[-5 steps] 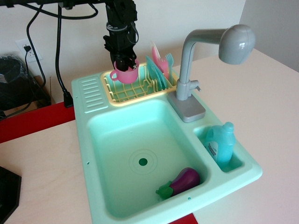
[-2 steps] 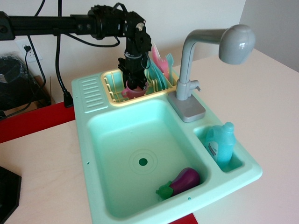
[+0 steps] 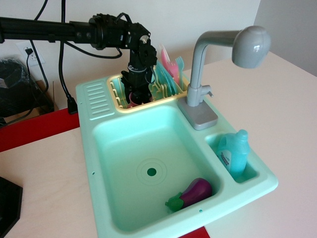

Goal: Put cup from sink to drying rack

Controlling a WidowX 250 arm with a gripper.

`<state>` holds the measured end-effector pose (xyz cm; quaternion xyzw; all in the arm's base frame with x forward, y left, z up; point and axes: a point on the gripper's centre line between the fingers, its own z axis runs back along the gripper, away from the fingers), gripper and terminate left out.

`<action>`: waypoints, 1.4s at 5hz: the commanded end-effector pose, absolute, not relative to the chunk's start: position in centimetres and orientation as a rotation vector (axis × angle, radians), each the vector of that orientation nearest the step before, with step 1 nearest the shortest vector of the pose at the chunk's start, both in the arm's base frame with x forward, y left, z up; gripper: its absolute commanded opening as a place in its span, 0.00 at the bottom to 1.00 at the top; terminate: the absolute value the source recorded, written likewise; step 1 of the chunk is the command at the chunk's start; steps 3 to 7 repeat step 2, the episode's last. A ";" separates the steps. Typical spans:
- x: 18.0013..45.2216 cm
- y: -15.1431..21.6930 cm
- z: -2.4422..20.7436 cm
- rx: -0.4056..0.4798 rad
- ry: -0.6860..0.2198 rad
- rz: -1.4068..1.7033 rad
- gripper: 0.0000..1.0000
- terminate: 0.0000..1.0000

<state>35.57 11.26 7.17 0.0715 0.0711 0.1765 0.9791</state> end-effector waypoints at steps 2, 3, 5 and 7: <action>34.2 7.7 14.9 0.134 -0.035 0.312 1.00 1.00; 34.2 7.7 14.9 0.134 -0.035 0.312 1.00 1.00; 34.2 7.7 14.9 0.134 -0.035 0.312 1.00 1.00; 34.2 7.7 14.9 0.134 -0.035 0.312 1.00 1.00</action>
